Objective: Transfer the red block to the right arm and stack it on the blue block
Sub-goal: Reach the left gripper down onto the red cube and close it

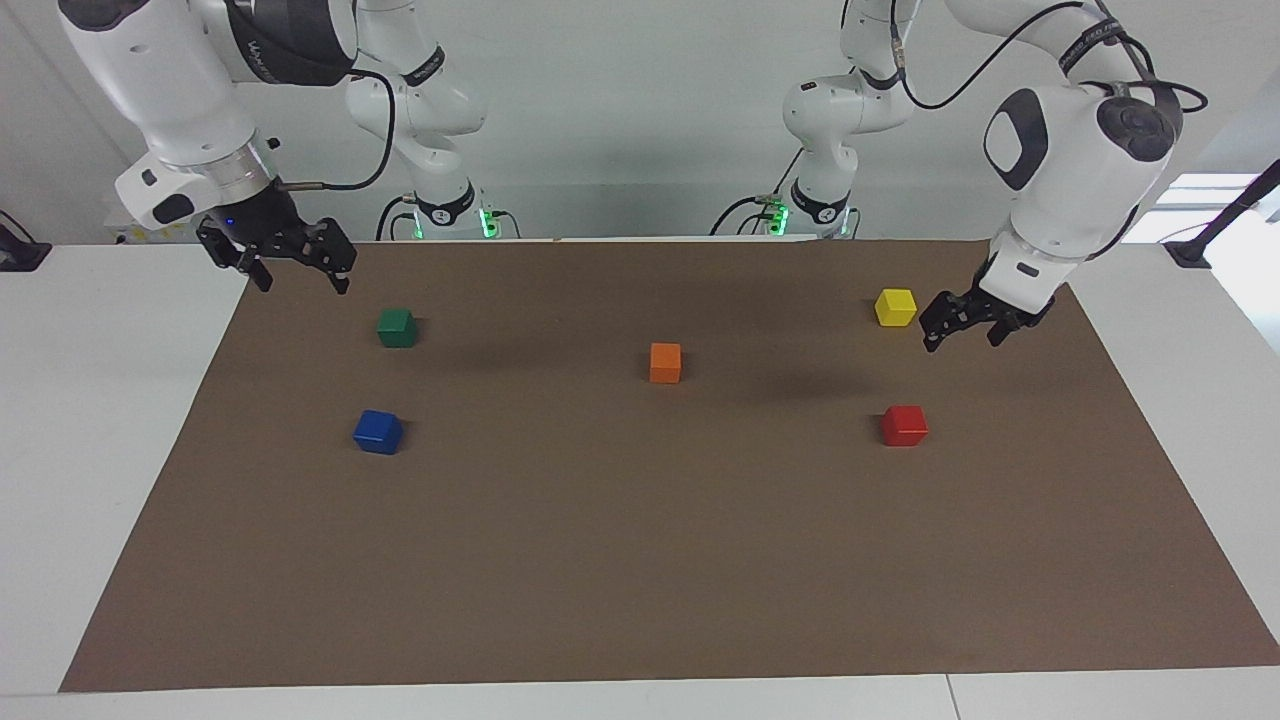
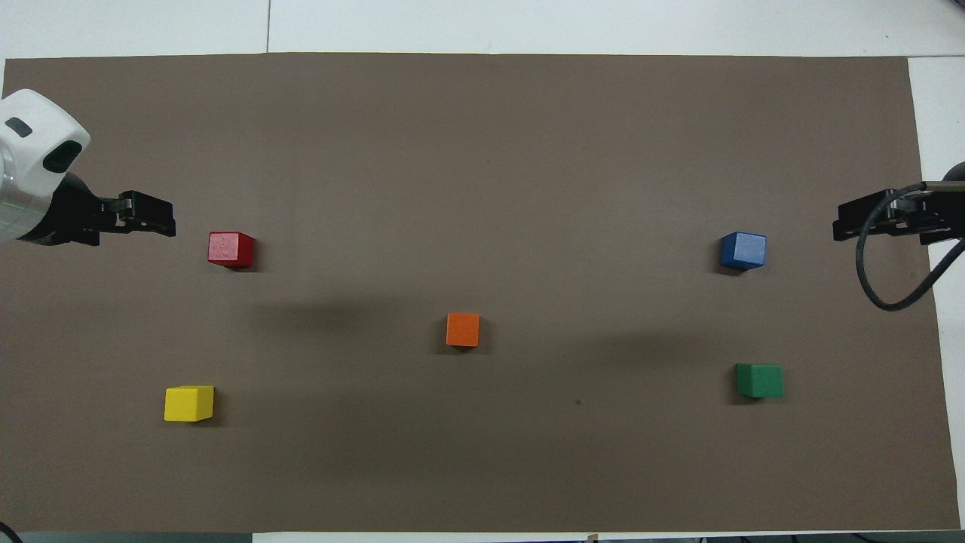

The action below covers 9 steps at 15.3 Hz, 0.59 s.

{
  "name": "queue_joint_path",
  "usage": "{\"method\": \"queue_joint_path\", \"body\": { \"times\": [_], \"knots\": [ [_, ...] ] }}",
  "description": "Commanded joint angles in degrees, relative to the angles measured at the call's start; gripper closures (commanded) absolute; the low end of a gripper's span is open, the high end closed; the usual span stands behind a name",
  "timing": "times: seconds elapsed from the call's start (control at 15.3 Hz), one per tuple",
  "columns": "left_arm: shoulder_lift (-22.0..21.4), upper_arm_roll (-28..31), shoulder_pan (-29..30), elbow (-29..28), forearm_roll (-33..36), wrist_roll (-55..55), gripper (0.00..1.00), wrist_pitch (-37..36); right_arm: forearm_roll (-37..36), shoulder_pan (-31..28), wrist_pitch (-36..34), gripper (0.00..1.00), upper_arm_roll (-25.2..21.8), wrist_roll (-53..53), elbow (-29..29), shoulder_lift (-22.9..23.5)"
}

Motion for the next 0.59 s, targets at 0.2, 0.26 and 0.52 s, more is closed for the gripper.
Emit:
{"method": "queue_joint_path", "body": {
  "times": [0.2,0.26,0.52],
  "knots": [
    [3.4,-0.1,1.1,-12.9,-0.1,0.8,0.0,19.8,2.7,-2.6,-0.5,0.0,0.1,-4.9,-0.1,-0.9],
    [4.1,-0.1,1.2,-12.7,0.0,0.8,0.0,20.2,9.2,-3.8,-0.7,0.0,-0.4,-10.9,-0.3,-1.1],
    [7.7,-0.1,0.1,-12.5,3.3,0.8,0.0,21.3,33.5,-9.5,-3.4,0.0,-1.7,-19.8,-6.6,-2.8]
  ]
}}
